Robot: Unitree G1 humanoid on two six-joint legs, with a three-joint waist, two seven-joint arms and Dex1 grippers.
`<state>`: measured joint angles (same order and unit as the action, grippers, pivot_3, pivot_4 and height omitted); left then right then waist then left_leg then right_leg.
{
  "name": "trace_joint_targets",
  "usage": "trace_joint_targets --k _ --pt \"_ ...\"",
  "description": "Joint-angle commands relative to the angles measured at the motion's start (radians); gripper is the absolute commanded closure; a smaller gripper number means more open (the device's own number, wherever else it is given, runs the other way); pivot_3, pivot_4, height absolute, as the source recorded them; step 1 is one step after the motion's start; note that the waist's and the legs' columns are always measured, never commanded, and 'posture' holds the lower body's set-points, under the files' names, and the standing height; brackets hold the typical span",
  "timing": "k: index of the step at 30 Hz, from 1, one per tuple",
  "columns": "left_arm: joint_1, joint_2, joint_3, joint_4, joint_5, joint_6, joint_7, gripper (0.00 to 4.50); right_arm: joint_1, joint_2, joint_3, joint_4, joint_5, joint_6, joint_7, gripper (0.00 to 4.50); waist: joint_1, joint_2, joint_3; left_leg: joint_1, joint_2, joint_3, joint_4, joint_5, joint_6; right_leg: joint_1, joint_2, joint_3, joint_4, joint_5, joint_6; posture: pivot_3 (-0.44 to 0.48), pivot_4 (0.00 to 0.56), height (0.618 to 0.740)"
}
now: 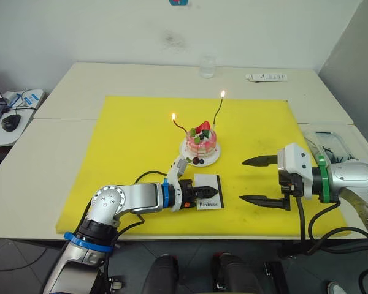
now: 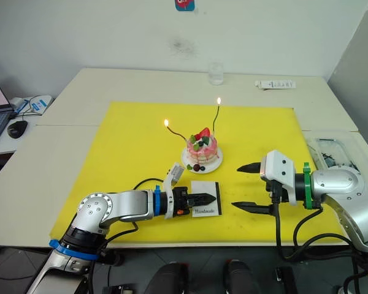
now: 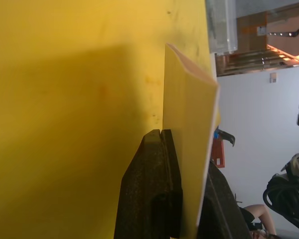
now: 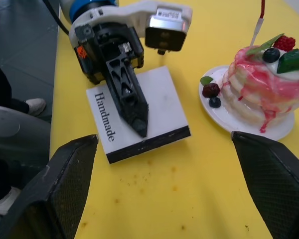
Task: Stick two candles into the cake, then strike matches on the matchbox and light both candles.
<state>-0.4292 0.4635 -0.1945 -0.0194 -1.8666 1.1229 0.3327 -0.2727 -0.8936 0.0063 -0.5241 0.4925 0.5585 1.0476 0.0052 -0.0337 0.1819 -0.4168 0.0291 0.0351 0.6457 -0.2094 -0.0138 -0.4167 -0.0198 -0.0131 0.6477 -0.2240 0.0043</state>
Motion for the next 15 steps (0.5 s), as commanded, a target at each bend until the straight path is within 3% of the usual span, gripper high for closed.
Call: trace_joint_targets --k 1,2,5,10,15 --pt "-0.021 0.004 -0.012 0.01 -0.025 0.028 0.02 4.5 -0.013 0.006 -0.011 -0.018 -0.008 -0.008 -0.026 0.03 0.0 0.0 0.0 0.0 0.0 0.0 0.0 0.0 0.0 0.0 0.0 0.0 0.0 0.0 0.0 0.0 0.15 0.74" --pt "-0.022 0.004 -0.01 0.013 -0.023 0.031 0.021 4.5 -0.015 0.009 -0.01 -0.014 -0.011 -0.011 -0.033 0.03 0.0 0.0 0.0 0.0 0.0 0.0 0.0 0.0 0.0 0.0 0.0 0.0 0.0 0.0 0.0 0.0 0.15 0.74" --pt "-0.023 0.009 -0.001 0.02 -0.028 0.04 0.015 3.78 -0.019 0.018 -0.006 -0.011 -0.008 -0.008 -0.045 0.0 -0.001 0.0 0.0 0.0 -0.001 0.001 0.0 0.0 0.0 0.0 0.0 0.0 0.0 0.0 0.0 0.0 0.15 0.74" --pt "-0.019 0.044 0.021 0.002 -0.044 0.04 0.022 2.27 -0.029 0.026 0.003 0.007 -0.017 -0.02 -0.051 0.0 -0.001 0.0 0.0 0.0 0.0 0.0 0.0 0.0 0.0 0.0 0.0 0.0 0.0 -0.001 -0.001 0.0 0.15 0.74" --pt "0.049 0.217 0.118 -0.065 -0.091 0.04 0.035 1.33 -0.041 0.038 0.016 0.067 -0.045 -0.067 -0.04 0.0 -0.011 0.0 0.0 0.001 0.001 0.0 0.0 0.0 0.0 0.0 0.0 0.0 0.0 -0.001 -0.002 0.0 0.15 0.74"
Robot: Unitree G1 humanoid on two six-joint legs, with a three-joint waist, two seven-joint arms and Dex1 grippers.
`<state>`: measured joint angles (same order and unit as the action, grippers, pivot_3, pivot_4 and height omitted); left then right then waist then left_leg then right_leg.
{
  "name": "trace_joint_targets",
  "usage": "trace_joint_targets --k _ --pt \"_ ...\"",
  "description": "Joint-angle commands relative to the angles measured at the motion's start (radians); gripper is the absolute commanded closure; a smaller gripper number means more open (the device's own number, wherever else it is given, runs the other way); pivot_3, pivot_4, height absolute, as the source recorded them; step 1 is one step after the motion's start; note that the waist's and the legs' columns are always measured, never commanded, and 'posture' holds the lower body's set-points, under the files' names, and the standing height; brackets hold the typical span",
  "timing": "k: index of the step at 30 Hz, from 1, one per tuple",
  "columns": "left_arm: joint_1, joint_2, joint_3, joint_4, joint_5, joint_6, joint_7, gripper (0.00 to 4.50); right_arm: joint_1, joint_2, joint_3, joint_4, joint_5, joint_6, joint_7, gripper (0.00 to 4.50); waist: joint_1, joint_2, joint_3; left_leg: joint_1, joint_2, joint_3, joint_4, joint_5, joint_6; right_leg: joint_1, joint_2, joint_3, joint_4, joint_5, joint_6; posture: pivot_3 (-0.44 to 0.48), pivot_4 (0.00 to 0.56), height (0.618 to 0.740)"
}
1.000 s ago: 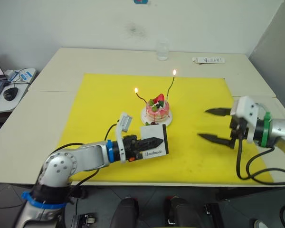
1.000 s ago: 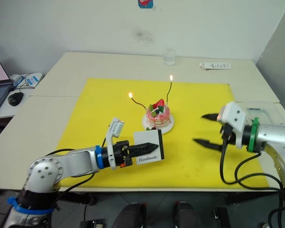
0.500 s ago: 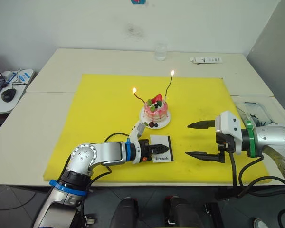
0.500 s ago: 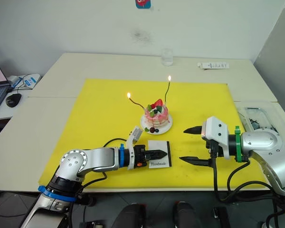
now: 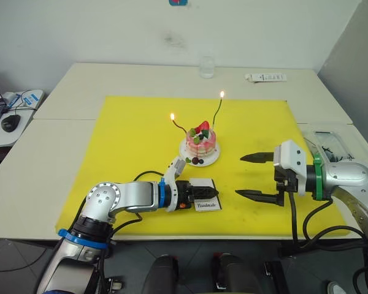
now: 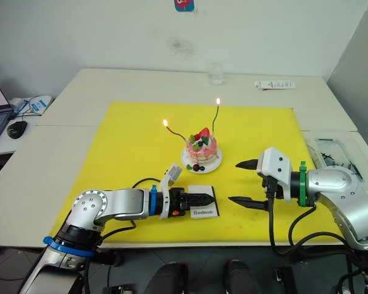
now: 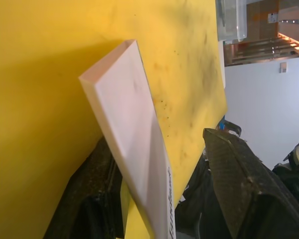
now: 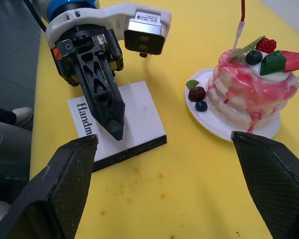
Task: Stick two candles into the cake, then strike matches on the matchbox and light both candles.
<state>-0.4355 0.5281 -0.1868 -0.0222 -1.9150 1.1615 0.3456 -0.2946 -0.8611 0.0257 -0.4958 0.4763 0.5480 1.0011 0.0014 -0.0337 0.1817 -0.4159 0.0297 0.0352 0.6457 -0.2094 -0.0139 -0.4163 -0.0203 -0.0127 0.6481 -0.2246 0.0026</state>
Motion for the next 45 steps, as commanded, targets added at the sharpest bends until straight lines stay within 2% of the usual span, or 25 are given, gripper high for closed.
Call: trace_joint_targets --k 1,3,4,7,8,10,12,16,20,25,30,35,39,45 --pt "0.071 0.194 0.13 -0.072 -0.049 -0.001 0.021 1.09 -0.024 0.011 -0.001 0.056 -0.036 -0.069 0.008 0.0 -0.009 0.0 0.0 0.001 0.001 0.0 -0.001 0.0 0.0 0.0 0.0 0.001 0.0 0.0 0.0 0.0 0.15 0.74" --pt "0.097 0.26 0.178 -0.087 -0.055 -0.007 0.003 0.53 -0.03 0.019 0.001 0.096 -0.051 -0.098 0.016 0.0 -0.008 0.0 0.0 0.002 0.001 -0.001 -0.001 0.0 0.0 -0.001 0.0 0.0 0.002 -0.001 -0.003 0.0 0.15 0.74" --pt "0.103 0.306 0.209 -0.105 -0.016 0.002 -0.038 0.29 -0.035 0.022 -0.002 0.125 -0.061 -0.116 0.018 0.0 -0.007 0.0 0.0 0.002 0.001 -0.001 -0.001 0.0 0.0 -0.001 0.001 0.0 0.002 -0.003 -0.005 0.0 0.15 0.74" --pt "0.119 0.383 0.305 -0.148 0.135 -0.025 -0.19 0.29 -0.04 0.025 -0.017 0.197 -0.078 -0.159 0.028 0.0 -0.004 0.0 0.0 0.001 0.001 0.0 -0.001 0.0 0.0 -0.002 0.0 -0.001 0.002 -0.003 -0.006 0.0 0.15 0.74" --pt "0.125 0.415 0.325 -0.172 0.228 -0.048 -0.275 0.29 -0.04 0.024 -0.025 0.217 -0.078 -0.168 0.033 0.0 -0.004 0.0 0.0 0.001 0.0 0.001 -0.001 0.0 0.0 -0.002 0.0 0.0 0.002 -0.003 -0.006 0.0 0.15 0.74" --pt "0.185 0.543 0.304 -0.286 0.593 -0.255 -0.581 0.29 -0.033 0.015 -0.049 0.258 -0.067 -0.183 0.053 0.0 -0.003 -0.001 0.0 -0.001 -0.001 0.003 -0.001 0.0 0.0 -0.004 0.0 0.0 0.0 -0.003 -0.007 0.0 0.15 0.74" --pt "0.261 0.609 0.289 -0.298 0.811 -0.4 -0.755 0.29 -0.03 0.014 -0.071 0.299 -0.069 -0.207 0.056 0.0 -0.003 0.0 0.0 -0.001 -0.001 0.007 -0.003 0.0 -0.001 -0.004 0.0 0.0 -0.002 -0.003 -0.007 0.0 0.15 0.74" --pt "0.368 0.553 0.308 -0.187 1.078 -0.652 -0.89 0.29 -0.03 0.023 -0.108 0.365 -0.069 -0.208 0.028 0.0 0.0 0.002 -0.001 -0.001 -0.001 0.015 -0.006 -0.001 0.0 -0.006 -0.008 0.002 -0.004 -0.003 -0.006 0.0 0.15 0.74" --pt "0.318 0.479 0.31 -0.092 1.23 -0.76 -0.941 0.29 0.0 0.014 -0.149 0.396 -0.086 -0.232 0.008 0.0 0.004 0.001 0.0 -0.003 0.001 0.013 -0.006 -0.001 0.0 -0.007 -0.007 0.002 -0.004 -0.003 -0.007 0.0 0.15 0.74" --pt "0.243 0.404 0.293 -0.005 1.346 -0.808 -0.984 0.29 0.08 0.017 -0.22 0.399 -0.093 -0.238 -0.032 0.0 0.018 0.001 0.0 -0.003 0.002 0.016 -0.005 -0.001 0.001 -0.007 -0.007 0.001 -0.003 -0.003 -0.006 0.0 0.15 0.74" --pt "0.193 0.337 0.294 0.034 1.419 -0.826 -1.005 0.29 0.192 0.064 -0.261 0.31 -0.09 -0.18 -0.134 0.0 0.021 0.001 0.0 -0.003 0.002 0.018 -0.005 -0.001 0.001 -0.007 -0.007 0.001 -0.003 -0.001 -0.003 0.0 0.15 0.74" --pt "0.205 0.252 0.309 -0.013 1.456 -0.816 -0.961 0.29 0.365 0.179 -0.293 0.135 -0.085 -0.131 -0.278 0.0 0.021 0.001 0.0 -0.002 0.005 0.017 -0.005 -0.001 0.001 -0.006 -0.005 0.002 -0.003 0.0 0.001 0.0 0.15 0.74" --pt "0.188 0.18 0.318 -0.007 1.508 -0.838 -0.893 0.29 0.499 0.269 -0.296 0.044 -0.144 -0.188 -0.377 0.0 0.02 0.001 -0.001 -0.001 0.006 0.016 -0.004 -0.001 0.001 -0.006 -0.004 0.002 -0.001 0.001 0.001 0.0 0.15 0.74" --pt "0.188 0.102 0.306 -0.02 1.561 -0.849 -0.857 0.29 0.557 0.339 -0.27 0.036 -0.185 -0.234 -0.431 0.0 0.017 0.001 -0.001 0.0 0.01 0.022 -0.001 -0.001 0.001 -0.005 -0.003 0.001 -0.002 -0.001 -0.002 0.0 0.15 0.74"
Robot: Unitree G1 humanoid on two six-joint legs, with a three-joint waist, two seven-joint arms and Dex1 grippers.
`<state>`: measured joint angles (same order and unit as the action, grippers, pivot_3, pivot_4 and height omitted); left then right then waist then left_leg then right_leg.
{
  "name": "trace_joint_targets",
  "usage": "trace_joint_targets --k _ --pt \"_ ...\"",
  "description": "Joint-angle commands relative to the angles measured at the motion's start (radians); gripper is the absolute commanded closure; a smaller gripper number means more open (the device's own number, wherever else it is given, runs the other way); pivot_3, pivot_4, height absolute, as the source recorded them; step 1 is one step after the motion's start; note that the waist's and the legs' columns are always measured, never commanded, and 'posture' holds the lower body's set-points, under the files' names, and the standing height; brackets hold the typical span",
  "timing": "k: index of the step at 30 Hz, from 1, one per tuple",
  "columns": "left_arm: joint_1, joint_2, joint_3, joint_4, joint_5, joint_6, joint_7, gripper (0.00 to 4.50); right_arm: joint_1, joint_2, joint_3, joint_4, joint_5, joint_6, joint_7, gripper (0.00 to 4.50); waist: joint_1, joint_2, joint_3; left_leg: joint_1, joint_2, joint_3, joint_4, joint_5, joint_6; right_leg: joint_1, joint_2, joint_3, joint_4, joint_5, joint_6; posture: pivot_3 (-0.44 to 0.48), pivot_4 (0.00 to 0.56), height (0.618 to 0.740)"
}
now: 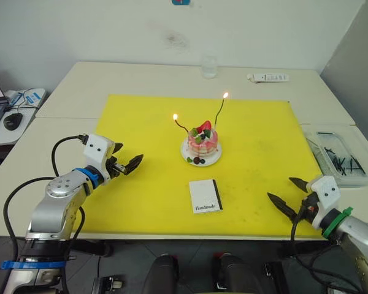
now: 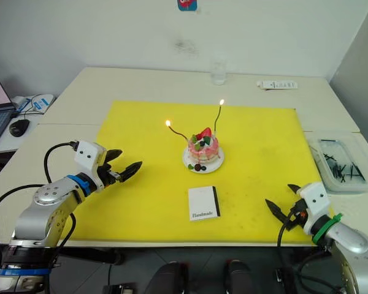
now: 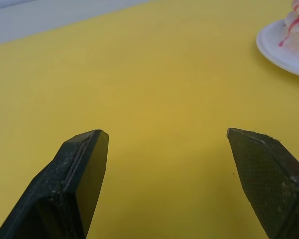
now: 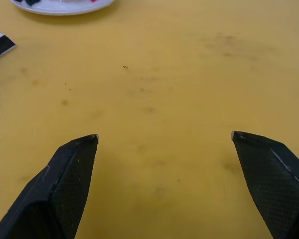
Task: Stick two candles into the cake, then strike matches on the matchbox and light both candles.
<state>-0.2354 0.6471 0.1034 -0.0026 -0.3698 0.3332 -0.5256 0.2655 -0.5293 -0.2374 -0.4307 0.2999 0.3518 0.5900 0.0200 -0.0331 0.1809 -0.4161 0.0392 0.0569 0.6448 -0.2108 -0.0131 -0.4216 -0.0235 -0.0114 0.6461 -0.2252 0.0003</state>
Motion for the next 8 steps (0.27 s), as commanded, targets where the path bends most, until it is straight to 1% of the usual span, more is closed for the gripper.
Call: trace_joint_targets --k 1,8 --pt "-0.013 -0.026 0.024 -0.042 0.016 -0.016 0.019 0.29 -0.005 0.009 -0.005 -0.023 -0.01 -0.042 -0.019 0.0 -0.003 0.0 0.0 0.0 0.0 0.001 0.0 0.0 0.0 0.0 0.0 0.0 0.0 0.0 0.0 0.0 0.15 0.74" --pt "-0.023 -0.047 0.043 -0.036 0.03 0.002 0.027 0.29 -0.044 0.023 0.025 0.049 -0.024 -0.082 -0.015 0.0 -0.003 0.0 0.0 0.0 0.002 0.0 0.0 0.0 0.0 0.0 0.002 0.0 0.0 0.0 -0.001 0.0 0.15 0.74"
